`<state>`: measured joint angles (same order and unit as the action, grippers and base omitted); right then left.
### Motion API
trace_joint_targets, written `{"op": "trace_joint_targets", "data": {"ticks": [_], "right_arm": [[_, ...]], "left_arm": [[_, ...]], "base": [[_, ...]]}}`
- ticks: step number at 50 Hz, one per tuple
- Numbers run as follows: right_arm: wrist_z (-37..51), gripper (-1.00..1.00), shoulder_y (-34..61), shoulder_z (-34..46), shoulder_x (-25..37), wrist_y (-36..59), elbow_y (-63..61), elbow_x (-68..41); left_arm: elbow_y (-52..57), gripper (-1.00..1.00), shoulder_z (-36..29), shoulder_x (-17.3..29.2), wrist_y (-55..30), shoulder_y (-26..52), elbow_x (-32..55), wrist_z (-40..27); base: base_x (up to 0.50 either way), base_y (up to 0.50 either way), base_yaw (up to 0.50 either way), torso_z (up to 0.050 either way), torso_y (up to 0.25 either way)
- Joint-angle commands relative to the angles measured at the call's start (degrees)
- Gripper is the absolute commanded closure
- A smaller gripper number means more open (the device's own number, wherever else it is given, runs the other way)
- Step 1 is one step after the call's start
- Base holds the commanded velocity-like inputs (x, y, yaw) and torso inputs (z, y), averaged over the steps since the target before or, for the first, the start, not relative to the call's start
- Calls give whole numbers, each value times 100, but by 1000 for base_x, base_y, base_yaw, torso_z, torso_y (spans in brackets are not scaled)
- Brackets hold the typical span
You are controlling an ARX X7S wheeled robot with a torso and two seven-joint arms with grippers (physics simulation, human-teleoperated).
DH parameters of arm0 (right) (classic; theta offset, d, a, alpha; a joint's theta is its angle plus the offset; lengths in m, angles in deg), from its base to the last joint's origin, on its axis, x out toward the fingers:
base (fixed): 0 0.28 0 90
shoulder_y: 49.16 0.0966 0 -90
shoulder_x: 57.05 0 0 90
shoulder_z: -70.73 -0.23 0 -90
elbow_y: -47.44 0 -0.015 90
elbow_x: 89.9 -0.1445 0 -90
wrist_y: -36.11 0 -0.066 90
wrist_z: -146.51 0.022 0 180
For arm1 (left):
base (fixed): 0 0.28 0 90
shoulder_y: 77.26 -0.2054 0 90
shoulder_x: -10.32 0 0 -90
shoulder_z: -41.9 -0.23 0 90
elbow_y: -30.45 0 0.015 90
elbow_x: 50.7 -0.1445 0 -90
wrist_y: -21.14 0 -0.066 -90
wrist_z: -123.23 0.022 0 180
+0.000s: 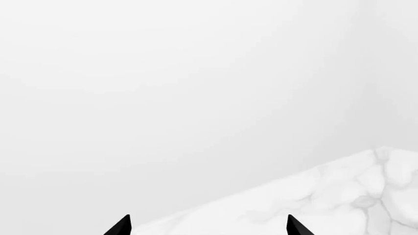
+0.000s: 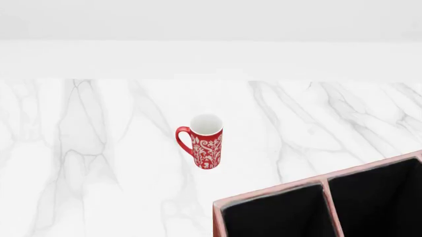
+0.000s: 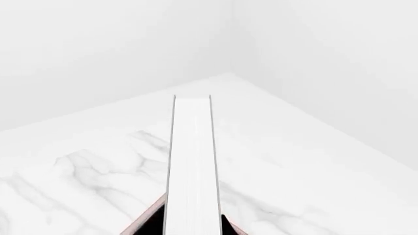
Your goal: Pick up the book and place it in the right compartment of the caddy.
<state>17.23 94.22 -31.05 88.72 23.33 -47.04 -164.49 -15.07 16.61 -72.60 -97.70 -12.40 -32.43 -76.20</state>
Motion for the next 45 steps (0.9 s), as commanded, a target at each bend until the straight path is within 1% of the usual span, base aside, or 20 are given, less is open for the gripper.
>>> {"op": "trace_joint_targets", "data": {"ticks": [1,7,13,29,45], "right_arm": [[319,100,148,-243,37,208,193,-81],[877,100,26,-695,105,737,94,-999],[1058,100,112,-604,127,764,19,-1178],[673,100,-76,-304,98,351,150,-746],[274,100,-732,-356,5,-71,227,-436]], "left_arm": [[-19,-100,-61,11,9,6,-15,-17],[-18,-100,-49,29,0,10,7,-24],[-79,-100,-63,3,73,-8,-9,-4],[-62,-100,-54,-12,112,-44,1,-16],[-119,-100,-114,-14,191,-63,-41,-16]], "base": [[0,0,0,0,0],[0,0,0,0,2],[0,0,0,0,2],[0,0,0,0,1],[0,0,0,1,1]]}}
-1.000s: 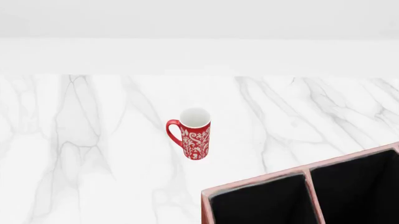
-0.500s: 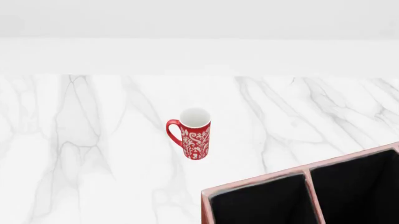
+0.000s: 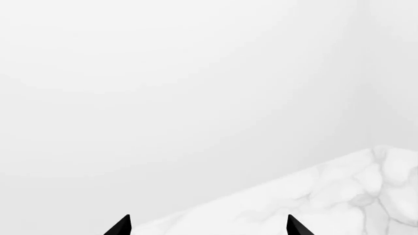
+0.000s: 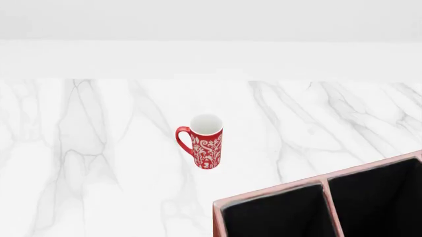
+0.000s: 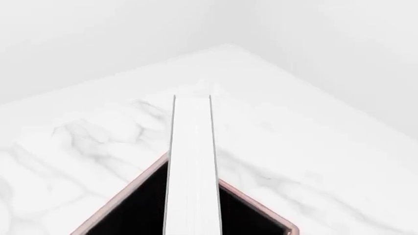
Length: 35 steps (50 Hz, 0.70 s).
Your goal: Pick up the book and place it in the right compartment of the caddy.
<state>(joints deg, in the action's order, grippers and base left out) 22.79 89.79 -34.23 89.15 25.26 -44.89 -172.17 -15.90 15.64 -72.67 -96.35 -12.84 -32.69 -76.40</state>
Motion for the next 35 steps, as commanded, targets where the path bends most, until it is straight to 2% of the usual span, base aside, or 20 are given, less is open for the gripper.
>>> {"op": "trace_joint_targets", "data": {"ticks": [1,17,18,35], "right_arm": [[-342,100,-351,-26,-49,-314,29,387],[-617,100,-442,120,-94,-435,87,454],[-634,-100,-422,142,-91,-439,99,464],[-644,-100,-326,203,-61,-495,90,454]], "left_arm": [[-24,-100,-4,-15,59,-31,-6,8],[-18,-100,-61,10,47,-26,-16,-25],[-18,-100,-66,13,46,-26,-18,-28],[48,-100,-70,50,-8,-25,34,-58]], "base": [[0,0,0,0,10],[0,0,0,1,1],[0,0,0,0,0],[0,0,0,0,0]]}}
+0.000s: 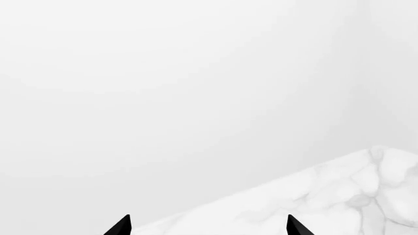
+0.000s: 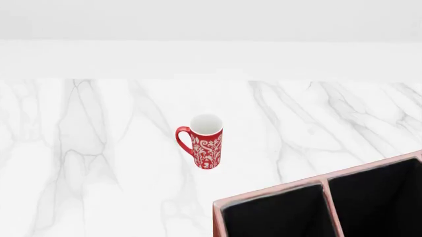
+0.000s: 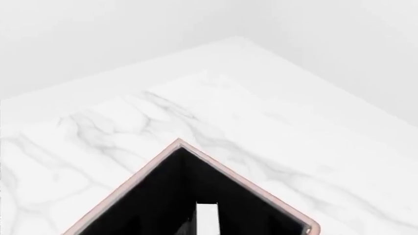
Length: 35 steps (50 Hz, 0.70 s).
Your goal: Pick up the book and place it in the right compartment of the caddy.
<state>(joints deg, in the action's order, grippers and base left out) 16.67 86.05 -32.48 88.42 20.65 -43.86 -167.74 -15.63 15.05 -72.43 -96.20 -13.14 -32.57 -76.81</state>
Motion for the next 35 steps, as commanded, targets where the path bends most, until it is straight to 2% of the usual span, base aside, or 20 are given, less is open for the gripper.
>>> {"op": "trace_joint_targets", "data": {"ticks": [1,7,12,13,15,16,18,19,21,22,26,29,30,31,32,35], "right_arm": [[-33,-100,54,36,14,-36,-11,13],[-24,-100,85,91,-47,-63,-87,-5],[-152,-100,398,636,-419,-323,-516,339],[-211,-100,567,915,-627,-386,-691,468],[-260,-100,708,1137,-848,-489,-842,586],[-310,-100,813,1309,-1060,-585,-977,664],[-355,-100,878,1390,-1233,-676,-1018,688],[-494,-100,922,1529,-1404,-802,-1057,777],[-584,-100,955,1633,-1567,-896,-1025,831],[-603,-100,995,1710,-1703,-993,-1016,917],[-661,-100,1104,1956,-1894,-1092,-1077,1103],[-663,-100,1105,1962,-1892,-1098,-1073,1104],[-665,-100,1210,2151,-2048,-1181,-1057,1292],[-669,-100,1212,2156,-2049,-1185,-1051,1298],[-718,-100,1245,2266,-2139,-1267,-996,1420],[-790,-100,1259,2389,-2212,-1340,-928,1537]], "left_arm": [[25,-100,-15,26,-26,2,19,-20],[98,-100,-100,72,-125,32,116,9],[636,-100,-782,773,-1136,504,433,-154],[810,-100,-1186,1114,-1596,901,576,-300],[910,-100,-1587,1434,-2012,1414,777,-440],[901,-100,-2034,1749,-2483,1981,1025,-540],[908,-100,-2411,1947,-2762,2457,1158,-664],[863,-100,-2925,2153,-3160,3043,1379,-736],[798,-100,-3420,2281,-3401,3582,1546,-763],[653,-100,-3817,2331,-3637,4071,1685,-778],[344,-100,-4552,2328,-3858,4918,1810,-784],[339,-100,-4561,2330,-3858,4926,1815,-793],[82,-100,-5242,2295,-4114,5731,1933,-683],[74,-100,-5255,2291,-4128,5757,1937,-693],[-150,-100,-5736,2241,-4216,6258,1974,-561],[-454,-100,-6091,2103,-4208,6654,2109,-302]], "base": [[0,0,0,0,0],[0,0,0,0,0],[0,0,0,0,0],[0,0,0,0,0],[0,0,0,0,0],[0,0,0,0,0],[0,0,0,0,0],[0,0,0,0,0],[0,0,0,0,0],[0,0,0,0,0],[0,0,0,0,0],[0,0,0,0,0],[0,0,0,0,0],[0,0,0,0,0],[0,0,0,0,0],[0,0,0,0,0]]}}
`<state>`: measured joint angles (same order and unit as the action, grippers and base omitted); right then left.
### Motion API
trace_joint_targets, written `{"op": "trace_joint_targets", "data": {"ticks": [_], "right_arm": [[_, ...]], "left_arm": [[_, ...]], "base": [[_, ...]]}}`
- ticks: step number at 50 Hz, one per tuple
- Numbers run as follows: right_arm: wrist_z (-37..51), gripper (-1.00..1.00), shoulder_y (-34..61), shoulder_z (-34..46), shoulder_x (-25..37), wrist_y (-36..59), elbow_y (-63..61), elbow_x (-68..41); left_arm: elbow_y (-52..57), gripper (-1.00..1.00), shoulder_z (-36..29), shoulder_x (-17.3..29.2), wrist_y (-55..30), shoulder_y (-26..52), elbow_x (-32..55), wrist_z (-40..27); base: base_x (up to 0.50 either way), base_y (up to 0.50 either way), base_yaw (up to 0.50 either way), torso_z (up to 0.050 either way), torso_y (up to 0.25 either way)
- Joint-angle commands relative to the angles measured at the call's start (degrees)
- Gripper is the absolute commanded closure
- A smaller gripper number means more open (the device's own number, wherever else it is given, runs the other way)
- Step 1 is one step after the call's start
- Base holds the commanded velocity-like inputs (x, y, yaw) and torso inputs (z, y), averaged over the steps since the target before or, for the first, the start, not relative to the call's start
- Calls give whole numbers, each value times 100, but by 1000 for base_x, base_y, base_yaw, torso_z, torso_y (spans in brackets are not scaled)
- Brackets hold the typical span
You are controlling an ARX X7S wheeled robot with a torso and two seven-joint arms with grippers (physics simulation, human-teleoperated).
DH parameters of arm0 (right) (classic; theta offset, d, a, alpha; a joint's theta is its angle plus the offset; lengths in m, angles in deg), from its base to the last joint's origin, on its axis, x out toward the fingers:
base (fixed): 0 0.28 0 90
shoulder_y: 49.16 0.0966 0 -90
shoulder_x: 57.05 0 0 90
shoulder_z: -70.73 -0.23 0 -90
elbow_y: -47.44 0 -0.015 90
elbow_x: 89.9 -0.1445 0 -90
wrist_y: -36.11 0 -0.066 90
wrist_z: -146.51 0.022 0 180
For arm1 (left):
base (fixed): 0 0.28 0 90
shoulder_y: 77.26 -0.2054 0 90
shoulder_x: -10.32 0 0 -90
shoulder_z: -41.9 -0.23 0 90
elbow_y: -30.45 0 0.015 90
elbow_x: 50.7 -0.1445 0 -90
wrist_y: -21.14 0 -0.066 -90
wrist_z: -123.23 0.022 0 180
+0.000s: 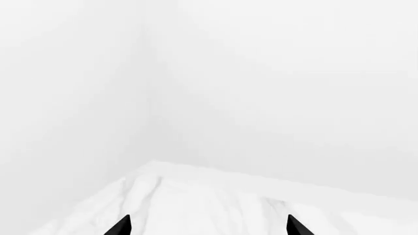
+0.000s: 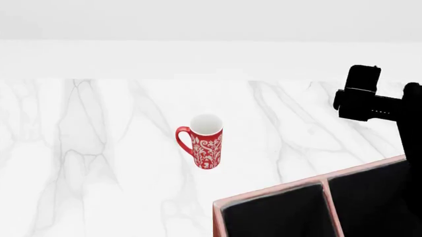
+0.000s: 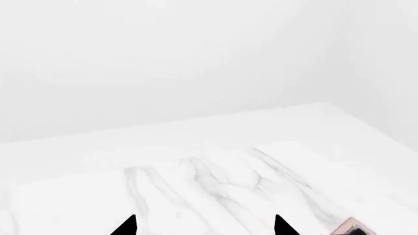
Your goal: Pick up the book and place it in the right compartment of the caddy.
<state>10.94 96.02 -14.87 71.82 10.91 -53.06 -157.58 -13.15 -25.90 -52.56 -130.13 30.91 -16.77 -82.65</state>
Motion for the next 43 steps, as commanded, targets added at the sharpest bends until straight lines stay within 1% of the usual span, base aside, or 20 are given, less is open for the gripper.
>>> {"op": "trace_joint_targets", "data": {"ticks": [1,3,5,8,10,11,15,23,31,43], "right_arm": [[-250,-100,280,702,-593,-397,28,584],[-268,-100,300,725,-628,-406,63,589],[-278,-100,326,779,-670,-423,85,629],[-319,-100,342,851,-723,-460,124,680],[-327,-100,342,868,-749,-463,128,673],[-334,-100,333,898,-795,-478,111,674],[-342,-100,335,997,-876,-505,61,716],[-267,-100,385,1169,-1089,-482,-208,684],[-296,-100,378,1283,-1173,-496,-270,690],[-374,-100,356,1342,-1139,-557,-211,747]], "left_arm": [[-941,-100,-2275,17,-732,2509,528,453],[-1204,-100,-2415,-107,-633,2718,552,602],[-1566,-100,-2949,-177,-448,3070,317,764],[-2008,-100,-3425,-371,-227,3460,174,1014],[-2175,-100,-3554,-449,-108,3574,94,1065],[-2386,-100,-3709,-555,10,3716,64,1207],[-2561,-100,-3937,-670,128,3856,-34,1277],[-2771,-100,-4197,-856,267,4053,-99,1388],[-2877,-100,-4369,-969,363,4154,-143,1443],[-2904,-100,-4496,-954,430,4149,-209,1432]], "base": [[0,0,0,0,0],[0,0,0,0,0],[0,0,0,0,0],[0,0,0,0,0],[0,0,0,0,0],[0,0,0,0,0],[0,0,0,0,0],[0,0,0,0,0],[0,0,0,0,0],[0,0,0,0,0]]}}
